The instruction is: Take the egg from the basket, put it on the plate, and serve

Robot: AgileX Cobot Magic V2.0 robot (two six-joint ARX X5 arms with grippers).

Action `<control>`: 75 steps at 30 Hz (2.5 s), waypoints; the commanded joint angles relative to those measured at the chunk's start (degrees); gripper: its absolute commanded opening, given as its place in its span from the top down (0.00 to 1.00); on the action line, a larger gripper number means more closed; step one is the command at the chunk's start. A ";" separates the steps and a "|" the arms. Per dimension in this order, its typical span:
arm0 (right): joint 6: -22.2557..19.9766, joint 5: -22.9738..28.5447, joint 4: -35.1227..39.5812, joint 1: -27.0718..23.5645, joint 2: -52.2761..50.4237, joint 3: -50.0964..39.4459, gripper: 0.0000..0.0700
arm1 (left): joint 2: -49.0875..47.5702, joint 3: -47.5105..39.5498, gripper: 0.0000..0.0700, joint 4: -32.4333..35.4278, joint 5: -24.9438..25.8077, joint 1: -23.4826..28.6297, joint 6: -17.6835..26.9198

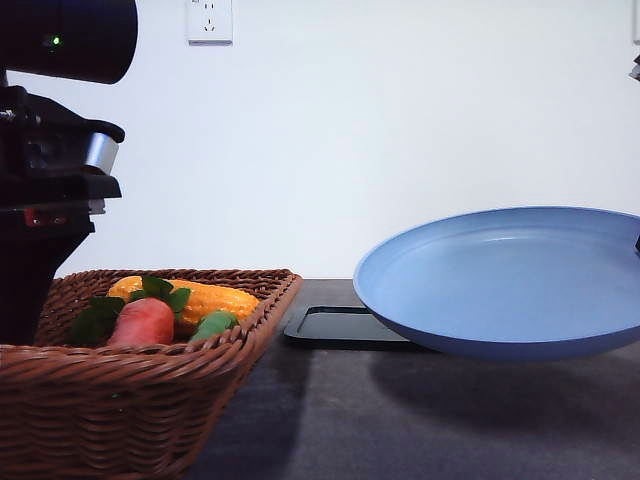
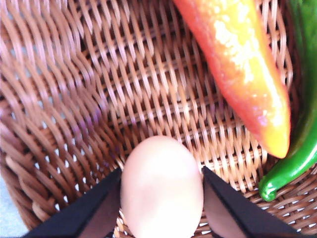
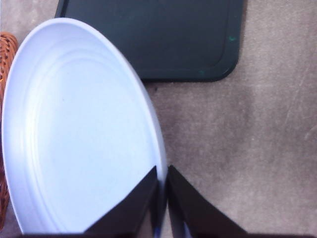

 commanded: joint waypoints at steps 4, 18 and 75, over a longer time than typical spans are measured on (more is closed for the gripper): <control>0.48 -0.89 0.76 0.09 0.17 0.35 1.00 | 0.17 4.44 0.74 -0.38 -0.32 -0.52 1.72; 1.72 -5.92 0.71 0.20 0.20 0.35 1.00 | -3.65 19.77 0.74 6.44 -0.15 -3.92 4.10; 2.25 -14.27 -1.79 3.51 16.35 7.43 1.00 | -8.12 20.27 0.44 11.98 -9.41 -19.81 10.35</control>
